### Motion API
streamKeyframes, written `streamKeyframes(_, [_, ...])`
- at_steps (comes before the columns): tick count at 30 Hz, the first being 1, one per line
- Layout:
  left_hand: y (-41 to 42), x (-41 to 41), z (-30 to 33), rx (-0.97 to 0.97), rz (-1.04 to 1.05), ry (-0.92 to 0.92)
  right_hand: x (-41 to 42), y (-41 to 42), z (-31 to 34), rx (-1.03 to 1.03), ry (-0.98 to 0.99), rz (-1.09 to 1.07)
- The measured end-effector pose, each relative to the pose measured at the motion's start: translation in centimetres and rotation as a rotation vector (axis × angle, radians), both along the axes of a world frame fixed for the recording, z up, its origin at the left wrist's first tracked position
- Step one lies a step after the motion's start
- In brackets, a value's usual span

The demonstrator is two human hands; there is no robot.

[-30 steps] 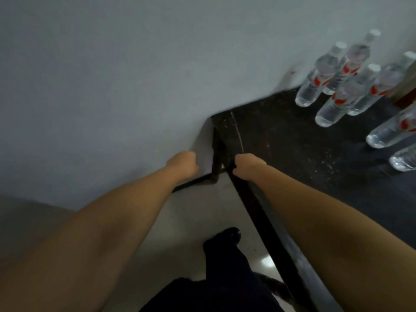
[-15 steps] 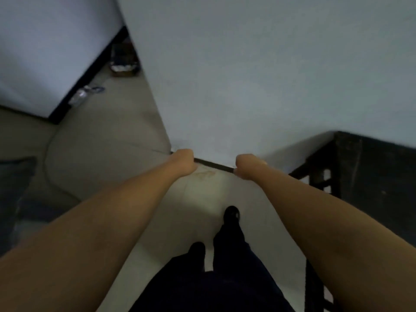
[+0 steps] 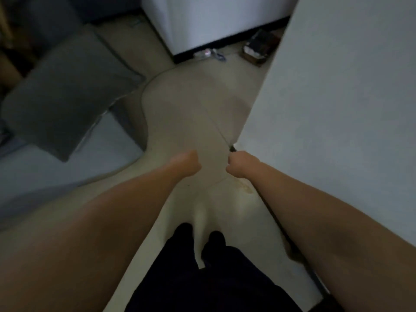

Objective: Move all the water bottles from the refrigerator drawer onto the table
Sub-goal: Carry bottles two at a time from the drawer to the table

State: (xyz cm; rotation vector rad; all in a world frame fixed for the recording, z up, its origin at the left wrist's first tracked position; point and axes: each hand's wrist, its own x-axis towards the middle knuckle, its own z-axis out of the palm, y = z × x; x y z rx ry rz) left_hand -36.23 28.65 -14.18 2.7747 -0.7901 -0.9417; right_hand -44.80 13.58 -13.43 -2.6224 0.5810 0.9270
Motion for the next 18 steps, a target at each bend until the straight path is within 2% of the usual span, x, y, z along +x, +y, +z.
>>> streamKeyframes(8, [11.7,-1.5,-0.3,-0.035,0.489,0.025,6.0,9.8,0.4,0.017,-0.025,0.429])
streamKeyframes(13, [21.7,-3.6,-0.6,-0.020,0.772,0.019,8.0,19.8,-0.5,0.016,-0.010,0.708])
streamKeyframes(18, [31.9,-5.5,-0.7,-0.014,0.967,0.041,9.8,30.6,-0.5,-0.014,-0.018,0.955])
